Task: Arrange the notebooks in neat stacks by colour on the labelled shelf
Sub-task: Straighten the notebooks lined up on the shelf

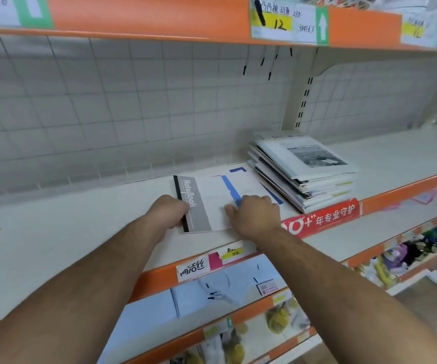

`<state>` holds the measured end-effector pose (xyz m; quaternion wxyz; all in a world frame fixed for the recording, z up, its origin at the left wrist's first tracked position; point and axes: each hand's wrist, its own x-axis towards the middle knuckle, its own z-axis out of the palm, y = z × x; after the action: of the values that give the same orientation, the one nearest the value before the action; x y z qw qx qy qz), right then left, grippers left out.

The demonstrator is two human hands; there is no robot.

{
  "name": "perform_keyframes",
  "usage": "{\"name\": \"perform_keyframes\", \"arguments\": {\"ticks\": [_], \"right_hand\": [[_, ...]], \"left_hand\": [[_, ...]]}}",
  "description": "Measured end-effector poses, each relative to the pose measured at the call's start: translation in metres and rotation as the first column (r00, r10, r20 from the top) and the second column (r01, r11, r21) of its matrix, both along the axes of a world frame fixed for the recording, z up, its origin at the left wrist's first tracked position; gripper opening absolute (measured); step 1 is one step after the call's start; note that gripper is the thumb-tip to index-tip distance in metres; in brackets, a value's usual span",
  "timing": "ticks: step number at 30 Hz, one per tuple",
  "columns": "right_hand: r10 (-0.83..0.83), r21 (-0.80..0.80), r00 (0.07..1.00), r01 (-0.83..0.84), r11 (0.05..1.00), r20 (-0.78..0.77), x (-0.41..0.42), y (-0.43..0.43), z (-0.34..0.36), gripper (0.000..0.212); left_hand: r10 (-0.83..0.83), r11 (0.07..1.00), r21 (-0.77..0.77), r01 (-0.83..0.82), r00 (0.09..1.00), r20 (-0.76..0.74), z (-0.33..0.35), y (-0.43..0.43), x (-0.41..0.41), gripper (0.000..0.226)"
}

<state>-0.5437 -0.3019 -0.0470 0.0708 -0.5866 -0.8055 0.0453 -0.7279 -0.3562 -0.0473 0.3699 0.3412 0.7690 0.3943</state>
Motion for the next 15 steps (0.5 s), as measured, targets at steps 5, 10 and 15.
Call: {"name": "perform_keyframes", "arguments": {"ticks": [5,10,15], "right_hand": [[0.047,-0.059,0.998,-0.049,0.997,-0.041,0.004,0.001,-0.004,0.049],[-0.056,0.043,0.996,0.059,0.997,-0.073,0.012,0.011,0.001,0.031],[-0.236,-0.126,0.966,0.222,0.967,-0.108,0.025,0.026,0.000,0.057]], "left_hand": [[0.072,0.997,0.032,-0.076,0.992,0.103,-0.003,0.004,-0.004,0.018],[0.166,0.986,0.001,-0.168,0.977,0.137,-0.005,0.002,-0.013,0.016],[0.214,0.976,0.005,-0.217,0.964,0.158,-0.008,0.002,-0.018,0.026]]}}
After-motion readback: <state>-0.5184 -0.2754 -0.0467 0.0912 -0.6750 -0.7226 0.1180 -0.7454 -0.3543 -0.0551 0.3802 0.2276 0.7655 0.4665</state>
